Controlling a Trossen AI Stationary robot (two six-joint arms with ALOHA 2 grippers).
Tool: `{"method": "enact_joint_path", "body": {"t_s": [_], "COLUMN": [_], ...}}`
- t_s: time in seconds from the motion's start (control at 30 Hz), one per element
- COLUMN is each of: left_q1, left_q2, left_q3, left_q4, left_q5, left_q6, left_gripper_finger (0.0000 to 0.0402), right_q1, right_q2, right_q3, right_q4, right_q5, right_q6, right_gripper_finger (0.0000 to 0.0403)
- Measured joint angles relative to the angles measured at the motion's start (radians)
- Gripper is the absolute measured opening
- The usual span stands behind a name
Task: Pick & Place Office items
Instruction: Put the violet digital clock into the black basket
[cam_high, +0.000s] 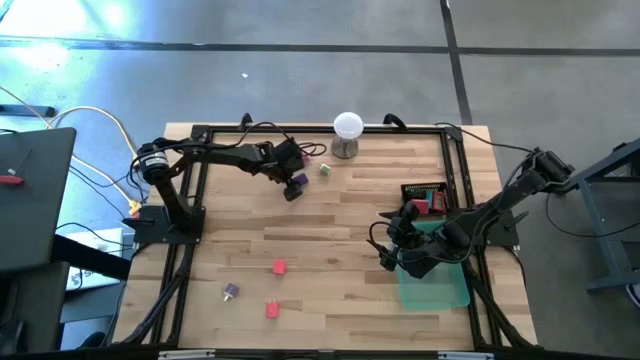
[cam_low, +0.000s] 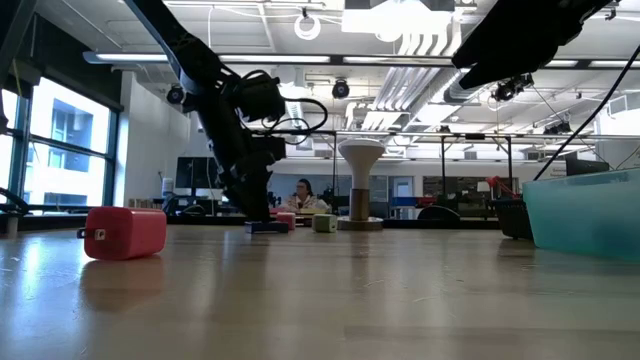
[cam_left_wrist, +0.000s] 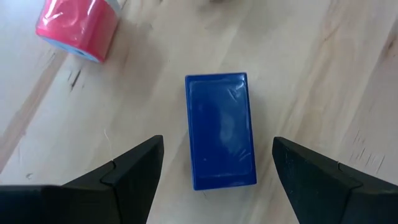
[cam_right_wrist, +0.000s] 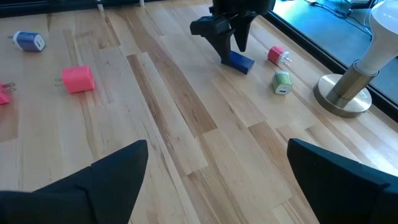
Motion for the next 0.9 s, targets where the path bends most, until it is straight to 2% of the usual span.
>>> {"method": "enact_joint_path", "body": {"t_s": [0.4,0.63,0.77,0.9], "left_q1": [-0.008,-0.008,-0.014,-0.026], "left_q2": [0.087,0.090,0.091,0.092], "left_q3": [0.005,0.004,0.004,0.003], "left_q4": [0.026,0.026,0.019,0.015], "left_q5": [-0.017,-0.027,-0.054,-0.066], "left_q6": [0.016,0.011,0.003,0.002], "left_gripper_finger": [0.0294,0.0292,0.0267,0.0220], "right_q1": [0.000,0.000,0.000,0.000], "right_q2": [0.000,0.000,0.000,0.000], "right_q3": [0.000,0.000,0.000,0.000], "right_q4": [0.000,0.000,0.000,0.000], "right_q5": [0.000,0.000,0.000,0.000], "right_q6": [0.000,0.000,0.000,0.000], "right_gripper_finger": [0.0374,0.0374,0.0374,0.0374]}}
